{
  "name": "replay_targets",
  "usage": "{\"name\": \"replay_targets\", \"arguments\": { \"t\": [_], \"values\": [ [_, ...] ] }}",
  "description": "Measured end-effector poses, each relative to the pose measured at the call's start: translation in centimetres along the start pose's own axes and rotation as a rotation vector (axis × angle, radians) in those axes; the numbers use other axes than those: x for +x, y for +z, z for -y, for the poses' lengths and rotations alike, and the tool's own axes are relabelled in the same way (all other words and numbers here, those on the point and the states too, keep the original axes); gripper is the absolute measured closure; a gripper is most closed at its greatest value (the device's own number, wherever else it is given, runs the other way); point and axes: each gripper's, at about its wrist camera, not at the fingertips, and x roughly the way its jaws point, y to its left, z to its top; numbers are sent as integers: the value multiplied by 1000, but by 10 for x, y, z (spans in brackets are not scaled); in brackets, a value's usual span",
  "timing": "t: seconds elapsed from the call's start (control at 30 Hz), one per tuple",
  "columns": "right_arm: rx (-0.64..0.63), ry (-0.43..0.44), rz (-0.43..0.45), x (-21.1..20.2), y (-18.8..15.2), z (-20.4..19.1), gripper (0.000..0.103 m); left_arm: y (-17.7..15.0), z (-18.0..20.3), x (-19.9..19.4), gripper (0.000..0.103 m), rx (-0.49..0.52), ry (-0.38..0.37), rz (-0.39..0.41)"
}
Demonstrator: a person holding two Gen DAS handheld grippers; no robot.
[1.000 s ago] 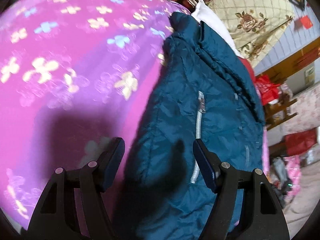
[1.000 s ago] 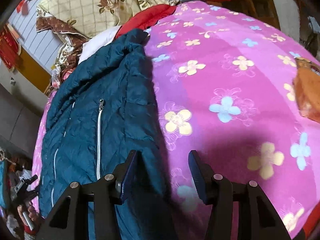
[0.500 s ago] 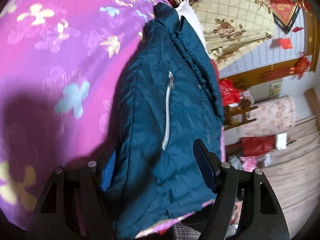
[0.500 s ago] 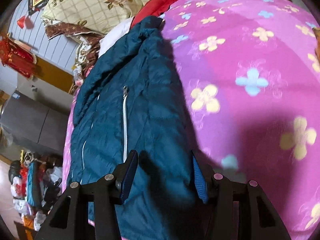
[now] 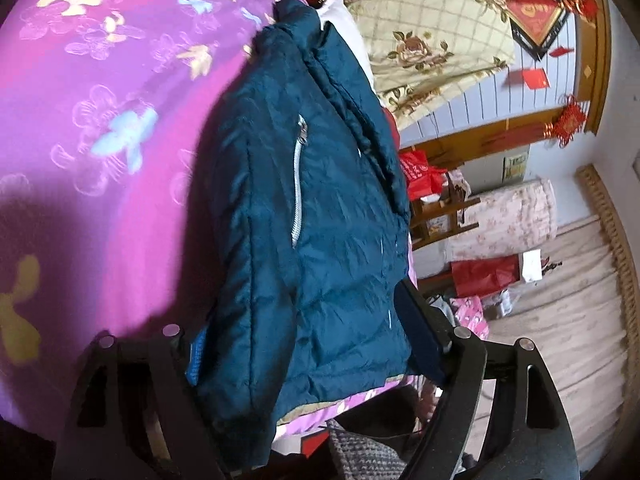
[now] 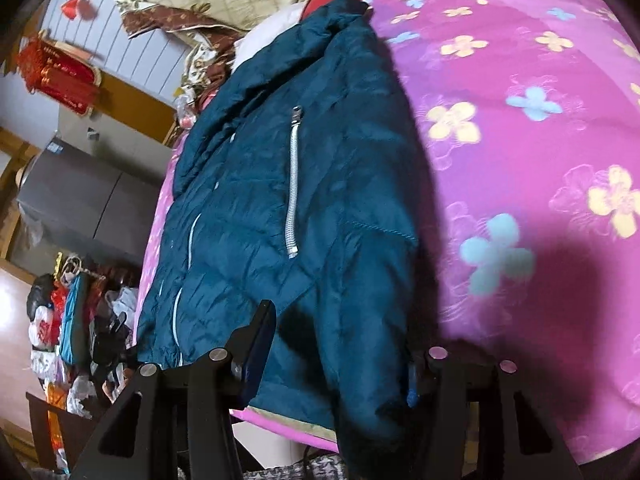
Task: Fold large clothes
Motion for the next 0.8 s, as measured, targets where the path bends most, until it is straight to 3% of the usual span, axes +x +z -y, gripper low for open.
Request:
{"name": "replay_targets", "arguments": {
  "t": [0.27, 0.43, 0.5, 0.57, 0.6, 0.67, 0.8],
  "values": [
    [19, 88, -5, 8, -7, -1, 50, -13, 17, 21, 24, 59, 107, -36],
    [-1, 102, -10, 10, -12, -6, 50, -23, 33, 36, 24, 132, 233, -36],
    [-16, 99, -12, 11, -15, -8, 50, -24, 37, 41, 32, 139, 289, -33],
    [-25, 102, -16, 12, -20, -10, 50, -24, 38, 45, 46, 141, 337, -26],
    [-26, 109, -17, 12, -23, -12, 55, -25, 39, 46, 51, 140, 374, -19],
    [-18, 122, -30, 15, -30, -14, 65, -26, 40, 48, 74, 138, 456, -15],
    [-23, 83, -4, 13, -31, -21, 83, -20, 47, 43, 80, 125, 548, -17]
  ]
}}
